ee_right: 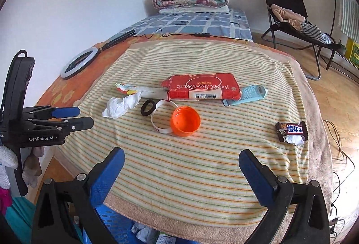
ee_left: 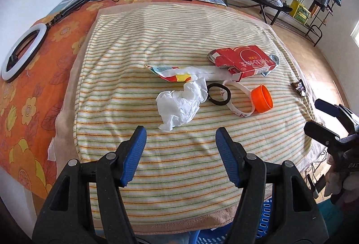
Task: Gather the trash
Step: 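Move both tools back over the bed toward the remaining trash, then grasp the crumpled white tissue with the left tool while the right tool grasps the orange cap, then carry tissue and orange cap over the blue basket and open both tools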
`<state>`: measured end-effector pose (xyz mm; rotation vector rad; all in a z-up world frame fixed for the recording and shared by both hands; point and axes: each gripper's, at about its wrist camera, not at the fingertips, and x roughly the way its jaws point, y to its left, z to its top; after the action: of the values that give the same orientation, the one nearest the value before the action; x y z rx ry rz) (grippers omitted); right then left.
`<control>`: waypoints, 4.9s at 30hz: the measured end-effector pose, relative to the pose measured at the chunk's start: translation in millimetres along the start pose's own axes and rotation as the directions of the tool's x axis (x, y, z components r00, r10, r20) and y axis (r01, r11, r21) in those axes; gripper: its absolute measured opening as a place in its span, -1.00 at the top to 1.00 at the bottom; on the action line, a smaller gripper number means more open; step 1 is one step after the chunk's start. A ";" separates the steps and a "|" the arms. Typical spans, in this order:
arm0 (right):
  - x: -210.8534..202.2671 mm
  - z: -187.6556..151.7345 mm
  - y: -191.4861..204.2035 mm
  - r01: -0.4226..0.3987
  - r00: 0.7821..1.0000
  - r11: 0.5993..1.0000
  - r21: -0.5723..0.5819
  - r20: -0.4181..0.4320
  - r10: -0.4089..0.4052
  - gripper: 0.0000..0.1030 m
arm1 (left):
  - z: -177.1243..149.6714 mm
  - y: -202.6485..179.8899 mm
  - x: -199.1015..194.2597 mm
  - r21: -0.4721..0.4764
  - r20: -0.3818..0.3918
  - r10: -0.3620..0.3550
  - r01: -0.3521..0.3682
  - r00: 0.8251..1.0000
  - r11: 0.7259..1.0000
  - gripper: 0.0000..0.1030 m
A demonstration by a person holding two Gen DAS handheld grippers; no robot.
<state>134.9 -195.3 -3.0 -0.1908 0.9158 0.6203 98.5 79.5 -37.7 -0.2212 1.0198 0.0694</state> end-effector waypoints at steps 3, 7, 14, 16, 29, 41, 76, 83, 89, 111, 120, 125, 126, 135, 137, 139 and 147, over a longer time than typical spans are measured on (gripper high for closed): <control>18.0 8.2 -10.5 -0.023 0.999 0.999 0.043 -0.027 0.024 -0.99 | 6.7 6.8 9.6 -0.039 -0.012 -0.017 0.016 1.000 0.999 -0.28; 39.5 14.6 -18.1 -0.049 0.997 0.995 0.089 -0.061 0.055 -0.94 | 14.4 5.8 19.1 -0.046 -0.017 -0.021 0.020 1.000 0.999 -0.28; 69.8 24.9 -20.6 -0.062 0.993 0.991 0.120 -0.092 0.074 -0.90 | 22.4 5.3 38.2 -0.065 -0.042 -0.027 0.025 0.999 0.998 -0.27; 76.3 26.7 -22.1 -0.067 0.991 0.989 0.133 -0.103 0.081 -0.85 | 23.6 4.2 44.2 -0.058 -0.053 -0.023 0.020 0.998 0.998 -0.14; 102.5 27.3 -27.8 -0.088 0.981 0.980 0.176 -0.158 0.116 -0.62 | 24.2 3.3 57.1 -0.046 -0.071 0.001 -0.004 0.997 0.999 0.41; 101.7 26.0 -29.6 -0.092 0.980 0.978 0.185 -0.156 0.122 0.06 | 23.5 3.3 42.3 -0.037 -0.027 0.011 -0.011 1.000 0.999 0.58; -29.4 -37.8 18.9 -0.095 0.995 0.995 -0.008 -0.038 0.095 0.06 | -65.5 -36.5 -71.7 0.086 0.090 -0.085 0.077 0.992 0.993 0.58; -46.9 -71.7 17.3 -0.117 0.991 0.993 0.011 -0.058 0.118 0.06 | -106.6 -62.2 -76.2 0.139 0.048 -0.124 0.117 0.991 0.983 0.58; -56.8 -101.5 14.8 -0.106 0.991 0.994 0.002 -0.080 0.106 0.06 | -142.2 -79.7 -64.1 0.163 -0.023 -0.151 0.153 0.988 0.975 0.58; -26.9 -172.7 30.8 -0.141 0.968 0.990 -0.006 -0.209 0.137 0.06 | -202.0 -86.8 -20.5 0.160 -0.165 -0.125 0.151 0.978 0.975 0.58; -19.9 -175.1 29.5 -0.137 0.964 0.990 0.008 -0.230 0.136 0.05 | -209.8 -87.6 -13.0 0.171 -0.188 -0.110 0.143 0.976 0.975 0.58; -15.5 -176.1 30.0 -0.136 0.961 0.991 0.010 -0.241 0.135 0.04 | -210.3 -89.9 -11.3 0.180 -0.191 -0.106 0.141 0.976 0.974 0.39; -15.4 -176.1 30.0 -0.136 0.961 0.991 0.011 -0.241 0.135 0.04 | -210.0 -90.5 -10.7 0.180 -0.191 -0.103 0.139 0.976 0.974 0.29; -14.3 -174.9 25.7 -0.124 0.962 0.992 0.035 -0.241 0.129 -0.24 | -210.6 -89.3 -7.0 0.174 -0.201 -0.091 0.127 0.975 0.976 -0.06; -14.2 -174.8 25.8 -0.119 0.962 0.992 0.035 -0.242 0.124 -0.26 | -210.7 -89.0 -6.6 0.173 -0.199 -0.089 0.125 0.976 0.977 -0.23; -14.4 -174.5 26.0 -0.114 0.963 0.993 0.034 -0.241 0.119 -0.43 | -210.4 -88.9 -7.3 0.170 -0.194 -0.089 0.123 0.977 0.978 -0.28; -15.8 -172.2 23.6 -0.095 0.967 0.995 0.040 -0.232 0.101 -0.64 | -209.7 -88.0 -6.6 0.165 -0.195 -0.084 0.117 0.977 0.979 -0.28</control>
<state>-3.3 -253.2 -92.5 -0.1964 1.1667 0.6854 -66.3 -51.2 -124.3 -0.1194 1.1934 -0.1355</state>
